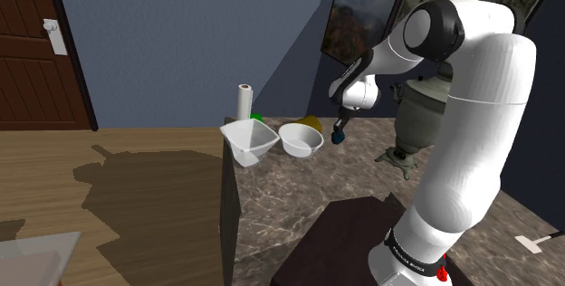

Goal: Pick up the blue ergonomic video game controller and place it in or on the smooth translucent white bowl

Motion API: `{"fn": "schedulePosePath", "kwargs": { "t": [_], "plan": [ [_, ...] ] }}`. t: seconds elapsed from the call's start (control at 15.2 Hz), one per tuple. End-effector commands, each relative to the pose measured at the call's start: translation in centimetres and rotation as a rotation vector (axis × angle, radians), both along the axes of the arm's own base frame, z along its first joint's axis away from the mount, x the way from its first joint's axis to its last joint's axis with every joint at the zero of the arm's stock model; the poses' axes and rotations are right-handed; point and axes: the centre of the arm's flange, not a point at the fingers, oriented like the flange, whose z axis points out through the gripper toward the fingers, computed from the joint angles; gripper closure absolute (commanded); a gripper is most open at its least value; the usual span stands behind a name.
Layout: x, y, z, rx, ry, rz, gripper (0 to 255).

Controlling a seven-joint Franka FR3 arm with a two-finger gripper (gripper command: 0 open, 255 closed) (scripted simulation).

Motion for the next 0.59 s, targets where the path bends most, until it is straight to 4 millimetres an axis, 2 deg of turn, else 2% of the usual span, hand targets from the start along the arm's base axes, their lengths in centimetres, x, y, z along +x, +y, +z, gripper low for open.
{"fn": "schedulePosePath", "kwargs": {
  "t": [0.0,0.53],
  "plan": [
    [-0.1,0.0,1.0,0.000,0.000,0.000,255],
    [-0.1,0.0,5.3,0.000,0.000,0.000,255]
  ]
}}
